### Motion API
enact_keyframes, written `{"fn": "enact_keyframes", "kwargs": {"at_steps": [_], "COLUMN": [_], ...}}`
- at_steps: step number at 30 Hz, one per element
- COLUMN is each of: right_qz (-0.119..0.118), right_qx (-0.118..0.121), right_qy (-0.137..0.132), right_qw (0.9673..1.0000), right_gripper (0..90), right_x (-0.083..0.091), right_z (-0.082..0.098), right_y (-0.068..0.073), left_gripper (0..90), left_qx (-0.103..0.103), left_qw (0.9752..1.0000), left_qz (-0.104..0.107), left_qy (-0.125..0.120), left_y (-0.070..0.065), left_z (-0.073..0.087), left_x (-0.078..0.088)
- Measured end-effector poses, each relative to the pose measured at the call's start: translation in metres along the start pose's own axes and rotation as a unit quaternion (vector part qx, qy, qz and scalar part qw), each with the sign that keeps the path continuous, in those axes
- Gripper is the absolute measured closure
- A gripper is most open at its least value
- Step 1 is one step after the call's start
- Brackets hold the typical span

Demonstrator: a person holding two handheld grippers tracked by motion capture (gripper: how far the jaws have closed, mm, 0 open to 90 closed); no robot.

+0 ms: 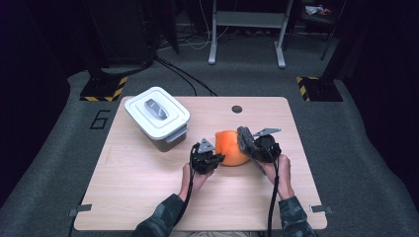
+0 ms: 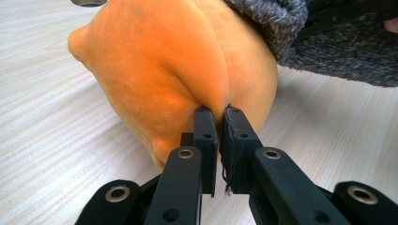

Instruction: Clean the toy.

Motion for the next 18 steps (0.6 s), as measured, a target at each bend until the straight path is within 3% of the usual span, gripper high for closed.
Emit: {"fn": "enact_keyframes", "kwargs": {"at_steps": [12, 18], "right_qz": [0.016, 0.022], "right_qx": [-0.036, -0.053], "right_qy": [0.034, 0.074], "right_qw": [0.9986, 0.9956], "right_gripper": [72.3, 72.4], "right_x": [-0.017, -0.036], "right_z": [0.022, 0.045], "right_y": [-0.024, -0.035], "left_gripper": [84.8, 84.6], "left_qx": [0.0, 0.002], "left_qw": [1.0, 1.0], "left_qz": [-0.003, 0.001], "left_qy": [0.004, 0.004], "left_y": [0.003, 0.006], "left_z": [0.003, 0.005], "left_x": [0.0, 0.0]}}
Point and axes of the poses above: each handheld gripper's, and its own axes: x roughly backward along the jaws, z roughly out of its underside, y roughly to its left, the point moved 10 cm from there along -x, roughly forward along the jaws, and after that the axes turned 5 degrees about -y, right-handed, at the moved point
